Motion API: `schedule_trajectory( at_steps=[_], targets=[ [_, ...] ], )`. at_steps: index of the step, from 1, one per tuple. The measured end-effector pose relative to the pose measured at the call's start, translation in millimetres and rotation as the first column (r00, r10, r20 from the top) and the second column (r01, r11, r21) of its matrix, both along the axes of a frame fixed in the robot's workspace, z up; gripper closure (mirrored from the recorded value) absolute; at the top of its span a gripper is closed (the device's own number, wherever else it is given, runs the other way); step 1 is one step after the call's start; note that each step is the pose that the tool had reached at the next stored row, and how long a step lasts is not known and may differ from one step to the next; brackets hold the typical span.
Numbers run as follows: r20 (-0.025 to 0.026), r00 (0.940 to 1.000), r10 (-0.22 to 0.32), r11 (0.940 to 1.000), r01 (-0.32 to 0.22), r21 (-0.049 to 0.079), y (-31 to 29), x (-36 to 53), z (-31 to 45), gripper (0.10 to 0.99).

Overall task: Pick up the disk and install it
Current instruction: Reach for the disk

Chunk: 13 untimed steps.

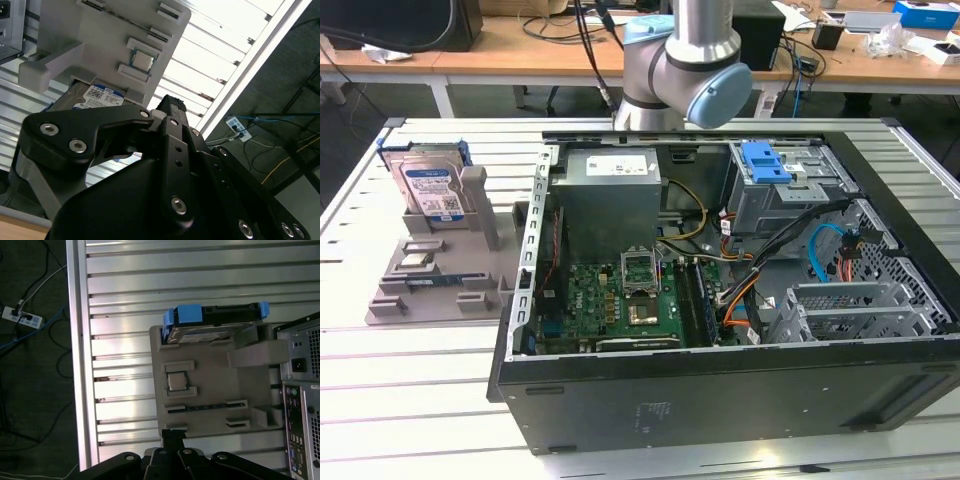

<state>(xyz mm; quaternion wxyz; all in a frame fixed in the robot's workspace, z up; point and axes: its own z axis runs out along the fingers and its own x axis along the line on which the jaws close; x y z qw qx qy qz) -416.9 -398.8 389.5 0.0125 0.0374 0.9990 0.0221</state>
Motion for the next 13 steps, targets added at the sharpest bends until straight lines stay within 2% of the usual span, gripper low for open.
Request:
schedule_trajectory(
  at_steps=[7, 13],
  targets=[
    [0.0, 1.0, 0.0, 1.0, 0.0, 0.0, 0.0, -11.4, -0.2, 0.984],
    [0.0, 1.0, 0.0, 1.0, 0.0, 0.0, 0.0, -24.6, -0.5, 0.984]
  ],
)
